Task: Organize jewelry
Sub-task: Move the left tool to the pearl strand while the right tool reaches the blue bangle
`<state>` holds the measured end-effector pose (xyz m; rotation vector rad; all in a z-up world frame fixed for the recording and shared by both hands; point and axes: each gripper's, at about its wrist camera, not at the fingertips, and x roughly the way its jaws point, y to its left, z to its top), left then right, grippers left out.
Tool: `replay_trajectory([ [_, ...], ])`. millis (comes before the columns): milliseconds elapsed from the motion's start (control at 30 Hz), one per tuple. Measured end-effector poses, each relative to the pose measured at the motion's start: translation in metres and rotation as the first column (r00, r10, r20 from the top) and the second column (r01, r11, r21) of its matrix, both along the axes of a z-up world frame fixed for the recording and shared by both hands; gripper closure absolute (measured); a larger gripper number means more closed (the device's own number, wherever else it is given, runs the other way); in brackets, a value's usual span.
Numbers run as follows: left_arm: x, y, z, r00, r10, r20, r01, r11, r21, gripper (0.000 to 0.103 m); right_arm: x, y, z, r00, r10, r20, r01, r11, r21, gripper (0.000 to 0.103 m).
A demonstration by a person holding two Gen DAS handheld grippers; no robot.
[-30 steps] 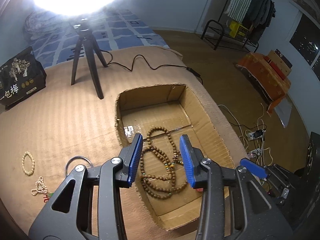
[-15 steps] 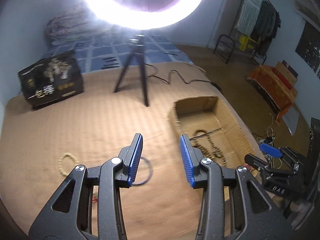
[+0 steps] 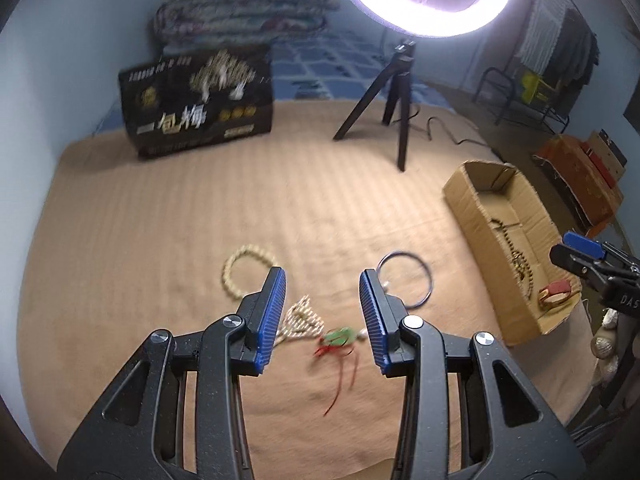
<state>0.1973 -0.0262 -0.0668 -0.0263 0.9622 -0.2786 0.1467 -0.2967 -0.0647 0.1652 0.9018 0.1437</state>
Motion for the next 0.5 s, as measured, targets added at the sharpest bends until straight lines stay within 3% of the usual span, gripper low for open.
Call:
replay_trajectory([
  [367, 0.013, 0.034, -0.046, 0.987, 0.064, -0.146, -0.077, 0.993, -0.086, 0.064, 0.037, 0.063, -0.032, 0.984, 0.112, -0.139, -0.113, 0.994, -0.001, 0.026],
  [500, 0.015, 0.035, -0.059, 0.982, 0.057, -0.178, -0.074, 0.993, -0.092, 0.064, 0.053, 0.073, -0.051, 0.971, 0.114, -0.211, -0.107, 0.993, 0.046, 0.026],
])
